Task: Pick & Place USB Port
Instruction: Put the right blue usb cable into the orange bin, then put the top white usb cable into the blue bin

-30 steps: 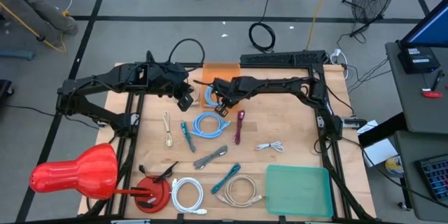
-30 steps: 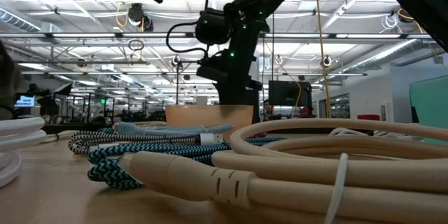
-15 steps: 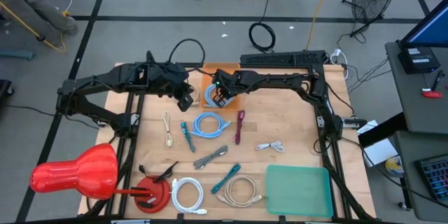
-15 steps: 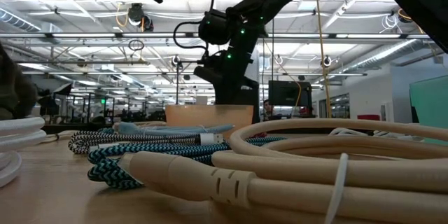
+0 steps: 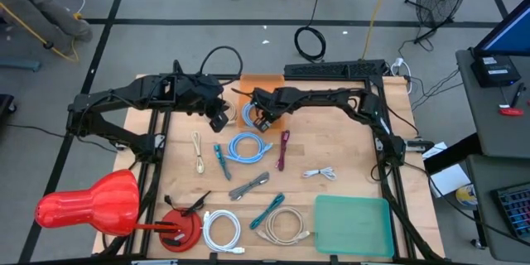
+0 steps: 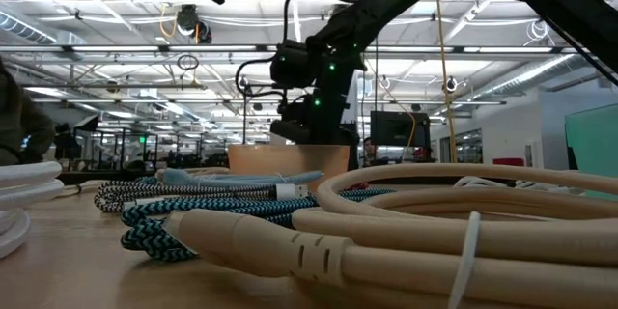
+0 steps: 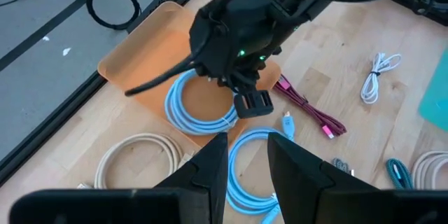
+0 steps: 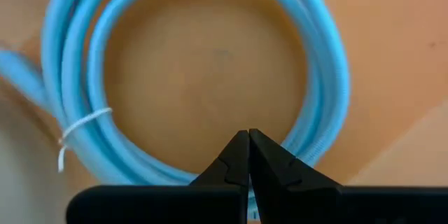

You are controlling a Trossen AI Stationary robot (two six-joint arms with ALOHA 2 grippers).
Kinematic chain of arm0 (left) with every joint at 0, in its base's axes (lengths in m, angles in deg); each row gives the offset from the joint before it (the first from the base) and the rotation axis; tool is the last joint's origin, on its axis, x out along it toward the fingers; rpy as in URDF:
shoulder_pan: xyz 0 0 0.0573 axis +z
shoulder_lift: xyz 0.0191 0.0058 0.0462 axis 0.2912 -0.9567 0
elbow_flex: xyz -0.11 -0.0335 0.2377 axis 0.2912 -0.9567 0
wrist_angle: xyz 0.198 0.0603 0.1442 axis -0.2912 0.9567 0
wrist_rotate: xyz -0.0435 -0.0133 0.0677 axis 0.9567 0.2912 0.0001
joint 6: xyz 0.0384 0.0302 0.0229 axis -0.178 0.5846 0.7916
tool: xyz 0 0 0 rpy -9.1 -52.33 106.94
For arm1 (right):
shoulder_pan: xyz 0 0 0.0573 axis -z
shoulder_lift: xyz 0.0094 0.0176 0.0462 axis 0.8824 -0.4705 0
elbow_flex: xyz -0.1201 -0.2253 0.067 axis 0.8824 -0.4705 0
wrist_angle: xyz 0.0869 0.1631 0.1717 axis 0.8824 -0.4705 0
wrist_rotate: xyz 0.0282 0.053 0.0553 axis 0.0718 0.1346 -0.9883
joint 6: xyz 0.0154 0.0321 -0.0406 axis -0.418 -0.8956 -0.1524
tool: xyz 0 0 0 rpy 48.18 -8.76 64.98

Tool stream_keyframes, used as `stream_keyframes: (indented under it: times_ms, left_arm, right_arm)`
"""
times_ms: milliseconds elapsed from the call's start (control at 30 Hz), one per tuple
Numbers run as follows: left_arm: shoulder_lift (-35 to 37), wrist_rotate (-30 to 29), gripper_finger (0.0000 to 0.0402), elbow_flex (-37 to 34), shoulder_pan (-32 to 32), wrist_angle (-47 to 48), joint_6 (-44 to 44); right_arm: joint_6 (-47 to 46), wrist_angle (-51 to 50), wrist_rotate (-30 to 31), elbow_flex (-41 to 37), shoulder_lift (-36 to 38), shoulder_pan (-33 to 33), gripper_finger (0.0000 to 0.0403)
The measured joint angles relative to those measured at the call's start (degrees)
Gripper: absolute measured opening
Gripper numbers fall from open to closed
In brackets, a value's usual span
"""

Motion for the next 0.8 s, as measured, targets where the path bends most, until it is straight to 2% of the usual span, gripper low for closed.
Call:
stream_keyframes:
  times_ms: [467,800]
  left_arm:
    - [0.0,-0.05,0.0103,0.0,0.0,0.9,0.05]
    - [0.0,-0.07,0.0103,0.0,0.04,1.15,0.31]
  right_arm:
    - [-2.17,-3.99,1.34,0.23,-0.28,-0.18,0.0]
    - [-0.76,-4.18,4.51,10.79,-0.45,-0.2,0.0]
